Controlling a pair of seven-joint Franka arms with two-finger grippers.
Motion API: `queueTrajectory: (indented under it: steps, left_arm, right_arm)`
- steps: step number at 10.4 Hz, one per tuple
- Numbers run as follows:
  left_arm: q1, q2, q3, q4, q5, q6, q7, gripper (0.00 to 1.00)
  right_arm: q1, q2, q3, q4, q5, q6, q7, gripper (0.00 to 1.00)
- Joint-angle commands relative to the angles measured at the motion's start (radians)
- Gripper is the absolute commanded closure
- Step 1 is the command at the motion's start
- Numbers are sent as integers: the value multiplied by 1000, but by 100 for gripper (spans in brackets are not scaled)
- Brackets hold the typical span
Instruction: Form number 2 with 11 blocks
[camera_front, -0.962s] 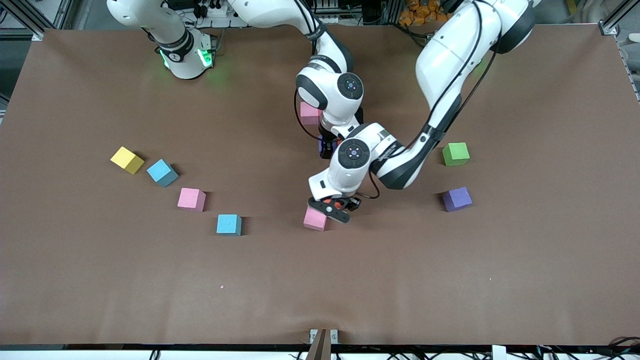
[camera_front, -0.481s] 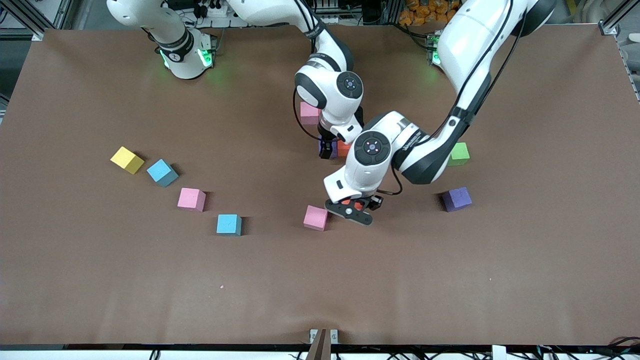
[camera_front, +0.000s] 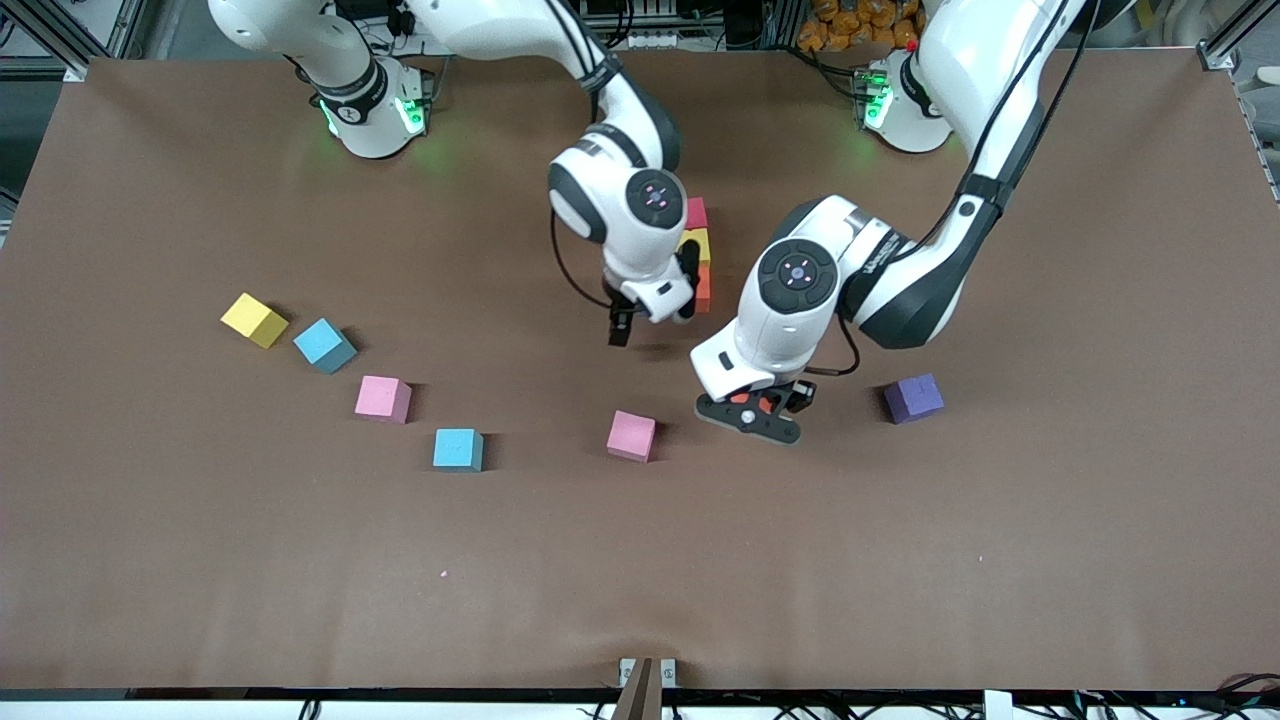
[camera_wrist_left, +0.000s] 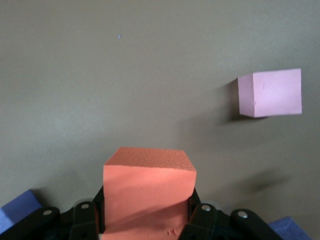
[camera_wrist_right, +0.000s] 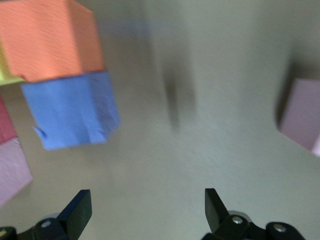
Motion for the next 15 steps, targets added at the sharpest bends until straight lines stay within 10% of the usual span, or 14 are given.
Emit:
queueTrajectory:
  steps: [1,10,15]
  left_arm:
    - [-2,-78,-5,-69,-20,-69,-16,99]
    - [-66,-50,-155,-63,-31,-144,-877,100]
    - [-229,66,-149,-40,-22,82,-1590,100]
  right_arm:
    - [-103,-43,13,-11,6,-41,-22,0]
    - [-373,-57,-118,50,12,31,-28,0]
    - [-428,-45,-117,49,91,47,116,0]
